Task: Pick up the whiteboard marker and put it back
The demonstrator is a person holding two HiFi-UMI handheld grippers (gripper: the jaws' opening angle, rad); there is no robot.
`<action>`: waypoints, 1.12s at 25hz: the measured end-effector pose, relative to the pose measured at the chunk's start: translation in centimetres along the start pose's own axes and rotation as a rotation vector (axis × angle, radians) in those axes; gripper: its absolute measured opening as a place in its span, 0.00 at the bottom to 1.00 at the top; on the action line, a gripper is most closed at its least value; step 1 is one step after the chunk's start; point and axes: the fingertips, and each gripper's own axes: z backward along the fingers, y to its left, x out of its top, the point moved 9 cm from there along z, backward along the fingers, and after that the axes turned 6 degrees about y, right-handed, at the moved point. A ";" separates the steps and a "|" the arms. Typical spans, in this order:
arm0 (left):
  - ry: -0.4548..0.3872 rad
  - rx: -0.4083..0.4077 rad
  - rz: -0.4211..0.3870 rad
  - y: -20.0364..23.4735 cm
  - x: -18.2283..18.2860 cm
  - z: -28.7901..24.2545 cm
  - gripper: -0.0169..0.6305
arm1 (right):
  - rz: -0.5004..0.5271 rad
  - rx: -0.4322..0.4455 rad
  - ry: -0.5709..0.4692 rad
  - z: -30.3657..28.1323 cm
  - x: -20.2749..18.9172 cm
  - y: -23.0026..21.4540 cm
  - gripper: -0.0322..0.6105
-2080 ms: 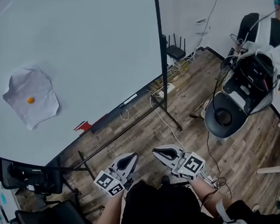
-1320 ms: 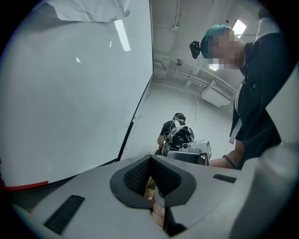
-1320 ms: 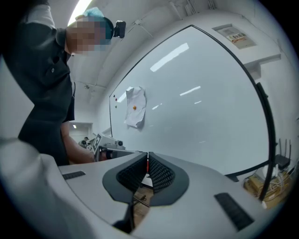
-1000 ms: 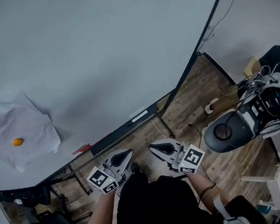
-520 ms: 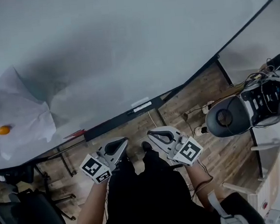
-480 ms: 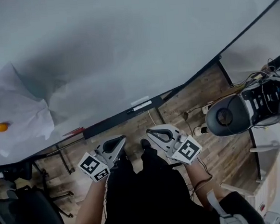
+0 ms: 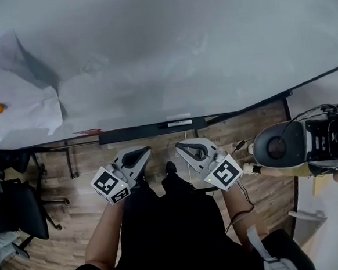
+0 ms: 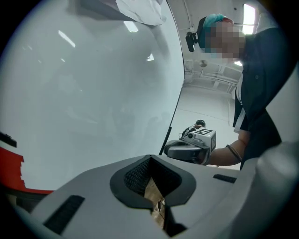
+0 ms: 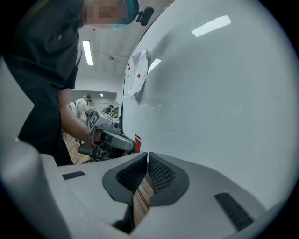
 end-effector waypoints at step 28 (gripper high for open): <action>-0.039 0.127 0.018 2.1 -3.1 -2.4 0.04 | 0.187 0.086 0.385 -7.4 -6.5 -5.3 0.27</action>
